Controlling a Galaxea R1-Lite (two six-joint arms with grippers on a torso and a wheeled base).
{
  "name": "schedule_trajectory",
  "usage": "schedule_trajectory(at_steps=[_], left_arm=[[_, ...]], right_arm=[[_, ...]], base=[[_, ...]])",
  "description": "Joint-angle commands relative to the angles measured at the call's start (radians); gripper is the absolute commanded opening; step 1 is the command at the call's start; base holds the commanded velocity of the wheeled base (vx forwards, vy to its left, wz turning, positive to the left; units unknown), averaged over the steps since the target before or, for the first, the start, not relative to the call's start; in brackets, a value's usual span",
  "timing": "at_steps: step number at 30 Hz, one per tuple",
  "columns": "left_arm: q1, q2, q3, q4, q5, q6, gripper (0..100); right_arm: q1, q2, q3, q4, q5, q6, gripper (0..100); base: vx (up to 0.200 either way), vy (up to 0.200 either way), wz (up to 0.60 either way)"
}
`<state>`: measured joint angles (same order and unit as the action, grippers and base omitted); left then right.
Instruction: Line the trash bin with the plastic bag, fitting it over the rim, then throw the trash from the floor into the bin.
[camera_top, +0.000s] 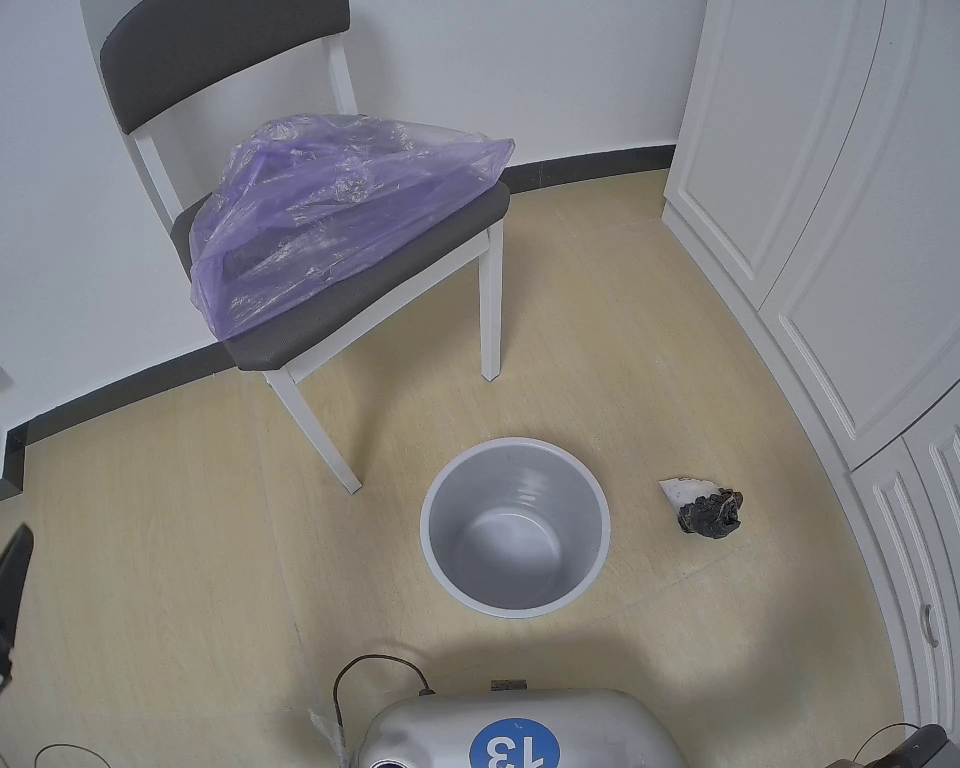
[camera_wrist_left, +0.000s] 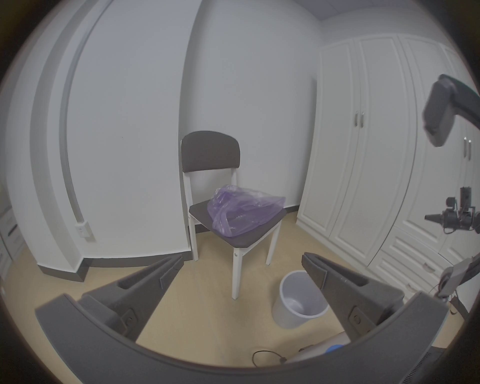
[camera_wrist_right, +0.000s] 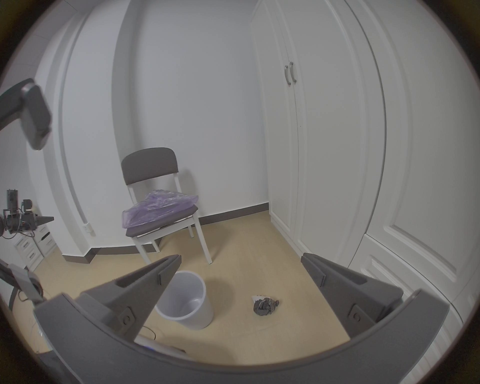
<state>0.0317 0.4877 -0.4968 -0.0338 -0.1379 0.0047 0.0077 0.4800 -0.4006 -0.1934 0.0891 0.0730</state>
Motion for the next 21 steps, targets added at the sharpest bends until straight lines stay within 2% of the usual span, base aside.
schedule_trajectory(at_steps=[1, 3, 6, 7, 11, 19, 21], left_arm=[[-0.076, 0.756, -0.401, -0.024, 0.238, 0.130, 100], [-0.102, 0.839, -0.473, -0.032, 0.276, 0.143, 100], [-0.119, 0.890, -0.525, -0.026, 0.291, 0.164, 100], [-0.130, 0.959, -0.577, -0.028, 0.311, 0.181, 100], [-0.159, 1.031, -0.634, -0.035, 0.328, 0.179, 100], [-0.162, 1.120, -0.684, -0.069, 0.343, 0.173, 100], [-0.162, 1.151, -0.687, -0.127, 0.345, 0.172, 100]], right_arm=[[0.109, 0.529, -0.053, -0.317, -0.140, 0.014, 100], [0.160, 0.534, -0.052, -0.316, -0.149, 0.016, 100], [0.186, 0.534, -0.050, -0.316, -0.170, 0.016, 100], [0.213, 0.535, -0.046, -0.316, -0.195, 0.018, 100], [0.219, 0.529, -0.038, -0.316, -0.201, 0.016, 100], [0.219, 0.535, -0.041, -0.317, -0.189, 0.018, 100], [0.221, 0.537, -0.040, -0.317, -0.189, 0.018, 100]], base=[[0.000, 0.000, 0.00], [0.000, 0.000, 0.00], [0.000, 0.000, 0.00], [0.000, 0.000, 0.00], [0.000, 0.000, 0.00], [0.000, 0.000, 0.00], [0.000, 0.000, 0.00]])
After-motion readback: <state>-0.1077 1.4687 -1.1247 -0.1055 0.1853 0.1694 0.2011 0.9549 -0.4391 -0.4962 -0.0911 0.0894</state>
